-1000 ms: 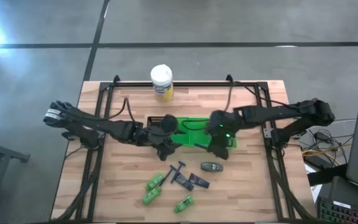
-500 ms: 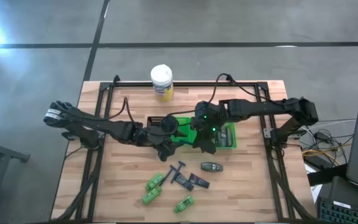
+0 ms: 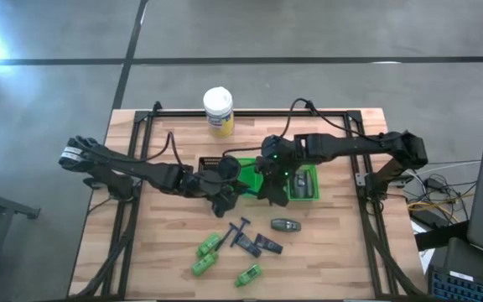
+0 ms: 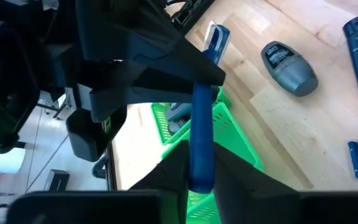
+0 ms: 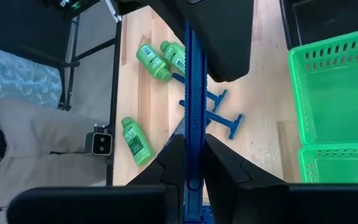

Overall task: Pick & Place Travel size toiletries
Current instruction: Put the razor into the left green bin

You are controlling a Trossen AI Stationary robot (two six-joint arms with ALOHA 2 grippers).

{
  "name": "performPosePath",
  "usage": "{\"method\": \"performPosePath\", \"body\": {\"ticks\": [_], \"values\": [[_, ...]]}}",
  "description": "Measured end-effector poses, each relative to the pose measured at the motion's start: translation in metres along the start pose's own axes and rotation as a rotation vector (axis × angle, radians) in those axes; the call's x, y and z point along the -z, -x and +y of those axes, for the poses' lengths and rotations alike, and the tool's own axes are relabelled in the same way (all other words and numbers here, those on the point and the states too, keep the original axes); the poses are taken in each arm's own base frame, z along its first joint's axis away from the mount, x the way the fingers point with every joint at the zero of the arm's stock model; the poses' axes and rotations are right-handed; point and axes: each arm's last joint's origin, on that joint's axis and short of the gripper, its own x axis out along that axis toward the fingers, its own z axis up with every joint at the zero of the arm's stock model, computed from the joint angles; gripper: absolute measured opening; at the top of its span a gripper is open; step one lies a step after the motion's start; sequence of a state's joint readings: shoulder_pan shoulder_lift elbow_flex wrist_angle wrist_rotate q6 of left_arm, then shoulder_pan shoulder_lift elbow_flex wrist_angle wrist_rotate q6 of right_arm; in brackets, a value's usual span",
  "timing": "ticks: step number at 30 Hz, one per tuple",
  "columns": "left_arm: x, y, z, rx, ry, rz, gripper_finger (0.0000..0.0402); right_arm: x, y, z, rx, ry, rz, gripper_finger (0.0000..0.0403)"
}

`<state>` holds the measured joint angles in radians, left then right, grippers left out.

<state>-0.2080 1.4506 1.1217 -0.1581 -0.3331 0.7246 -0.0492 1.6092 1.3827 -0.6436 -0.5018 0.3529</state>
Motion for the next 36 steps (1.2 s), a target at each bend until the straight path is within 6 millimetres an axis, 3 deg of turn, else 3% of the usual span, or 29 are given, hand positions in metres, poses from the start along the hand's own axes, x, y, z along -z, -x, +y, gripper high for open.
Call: {"method": "performPosePath", "body": {"ticks": [7, 16, 21, 29, 36], "values": [[0.0006, -0.0002, -0.0003, 0.006, -0.007, 0.004, 0.0036, -0.0004, -0.0032, -0.0014, -0.003, -0.011, 0.005, 0.0034], [0.001, -0.0007, -0.001, 0.004, -0.022, -0.002, 0.009, -0.0029, -0.0017, -0.0064, 0.01, -0.025, -0.009, 0.0035], [0.002, -0.0012, -0.0021, 0.01, -0.025, -0.001, 0.01, -0.004, -0.0005, -0.0084, 0.01, -0.028, -0.016, 0.0035], [0.0025, -0.0013, -0.0024, 0.011, -0.026, 0.0, 0.0042, -0.004, -0.0009, -0.0085, 0.005, -0.028, -0.014, 0.0039], [0.004, -0.0017, -0.0029, 0.015, -0.027, 0.01, 0.0039, -0.005, -0.0008, -0.0094, 0.039, -0.025, -0.033, 0.006]]}}
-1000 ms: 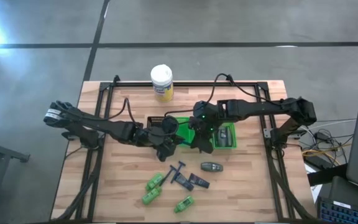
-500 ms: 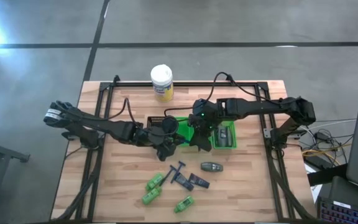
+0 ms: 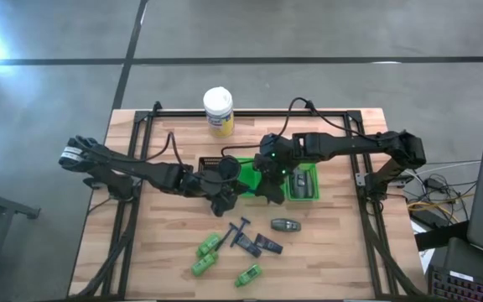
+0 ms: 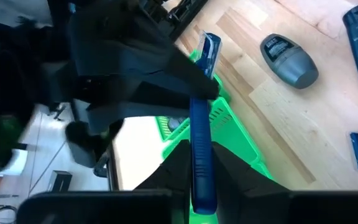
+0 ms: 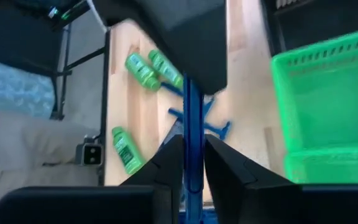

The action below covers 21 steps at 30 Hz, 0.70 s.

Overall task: Pick & Place Travel size toiletries
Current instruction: Put the razor into the left green bin

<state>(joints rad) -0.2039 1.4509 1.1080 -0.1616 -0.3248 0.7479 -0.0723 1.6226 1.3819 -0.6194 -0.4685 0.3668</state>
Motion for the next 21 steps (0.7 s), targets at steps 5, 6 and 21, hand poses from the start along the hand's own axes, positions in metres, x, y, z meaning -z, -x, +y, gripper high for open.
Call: {"method": "performPosePath", "body": {"ticks": [5, 6, 21], "values": [[0.007, 0.0, -0.004, 0.025, 0.016, 0.08, 0.0043, -0.002, 0.003, -0.001, 0.027, -0.01, -0.024, 0.0122], [0.009, 0.0, -0.005, 0.022, 0.022, 0.109, 0.004, -0.001, 0.004, -0.001, 0.028, -0.011, -0.023, 0.0138], [0.041, 0.005, -0.018, -0.277, 0.756, 0.506, 0.0039, 0.026, 0.092, 0.013, 0.673, -0.149, -0.315, 0.0323]]}}
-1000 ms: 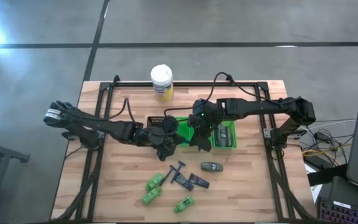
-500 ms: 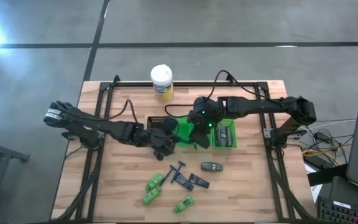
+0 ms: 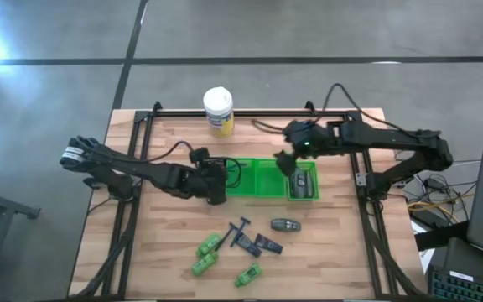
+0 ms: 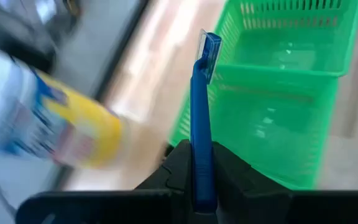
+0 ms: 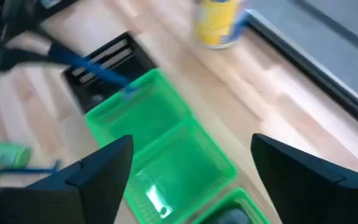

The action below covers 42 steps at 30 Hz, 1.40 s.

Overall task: Pick & Place Travel size toiletries
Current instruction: Put the razor into the left green bin

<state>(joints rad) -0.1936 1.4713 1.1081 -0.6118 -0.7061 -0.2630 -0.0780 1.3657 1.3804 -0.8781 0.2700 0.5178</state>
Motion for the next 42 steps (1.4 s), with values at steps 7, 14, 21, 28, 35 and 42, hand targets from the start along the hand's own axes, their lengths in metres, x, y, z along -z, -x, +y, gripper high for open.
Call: {"method": "performPosePath", "body": {"ticks": [7, 14, 21, 28, 35, 42], "values": [[-0.004, -0.033, -0.027, 0.027, 0.039, 0.241, 0.0039, 0.006, 0.025, -0.012, 0.016, -0.111, -0.022, 0.0345], [-0.038, -0.047, -0.038, -0.092, -0.134, 0.359, 0.004, 0.017, 0.022, -0.016, 0.037, -0.126, 0.009, 0.0333], [-0.048, -0.08, -0.042, -0.065, -0.188, 0.476, 0.0041, 0.027, 0.017, -0.014, 0.045, -0.12, 0.045, 0.0317], [-0.05, -0.09, -0.039, -0.092, -0.261, 0.509, 0.0043, 0.029, 0.025, -0.014, 0.039, -0.127, 0.017, 0.0302], [-0.052, -0.093, -0.039, -0.098, -0.257, 0.483, 0.007, 0.029, 0.029, -0.017, 0.049, -0.13, -0.004, 0.0301], [-0.053, -0.101, -0.034, -0.106, -0.219, 0.479, 0.0124, 0.033, 0.025, -0.018, 0.06, -0.125, 0.008, 0.0321]]}}
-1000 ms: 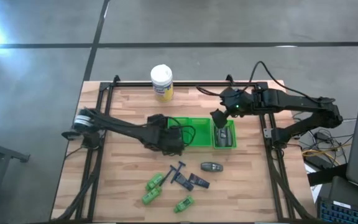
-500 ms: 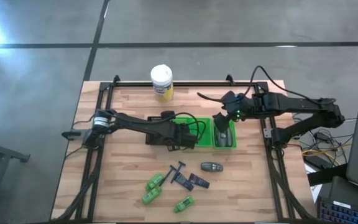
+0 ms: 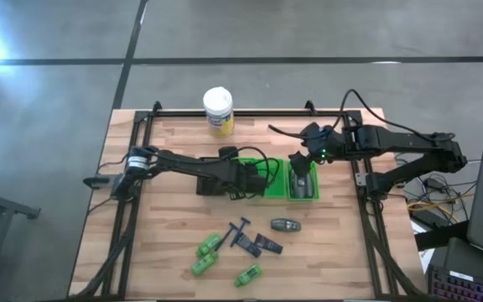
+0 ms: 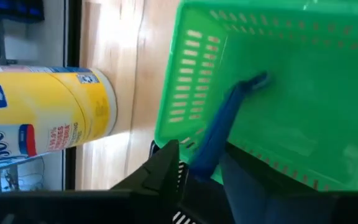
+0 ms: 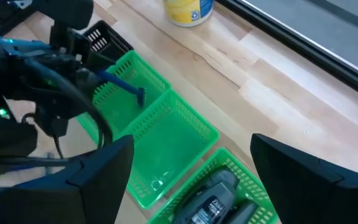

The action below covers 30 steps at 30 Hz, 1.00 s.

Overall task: Pick & Place Travel size toiletries
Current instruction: Put the razor into the left green bin

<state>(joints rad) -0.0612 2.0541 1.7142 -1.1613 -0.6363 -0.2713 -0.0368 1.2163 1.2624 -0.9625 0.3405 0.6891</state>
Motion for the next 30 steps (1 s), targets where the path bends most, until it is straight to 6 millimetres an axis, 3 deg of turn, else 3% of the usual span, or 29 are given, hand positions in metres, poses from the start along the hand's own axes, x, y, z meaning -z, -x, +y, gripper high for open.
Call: {"method": "performPosePath", "body": {"ticks": [9, 18, 21, 26, 30], "values": [[-0.004, 0.015, -0.005, 0.344, 0.036, 0.044, 0.0164, 0.005, -0.005, -0.002, 0.014, 0.005, 0.027, 0.0335], [-0.01, 0.017, -0.005, 0.293, 0.046, -0.033, 0.0165, 0.005, -0.005, -0.002, 0.012, 0.019, 0.029, 0.0329], [-0.009, 0.027, 0.003, 0.312, 0.006, -0.076, 0.0165, 0.007, -0.005, -0.002, -0.008, 0.027, 0.069, 0.032], [0.003, 0.059, 0.007, 0.432, -0.201, -0.18, 0.0165, 0.016, -0.001, -0.003, -0.011, 0.068, 0.126, 0.0309], [0.016, 0.062, 0.011, 0.515, -0.103, -0.147, 0.0165, 0.022, 0.0, -0.005, 0.005, 0.08, 0.156, 0.0305]]}}
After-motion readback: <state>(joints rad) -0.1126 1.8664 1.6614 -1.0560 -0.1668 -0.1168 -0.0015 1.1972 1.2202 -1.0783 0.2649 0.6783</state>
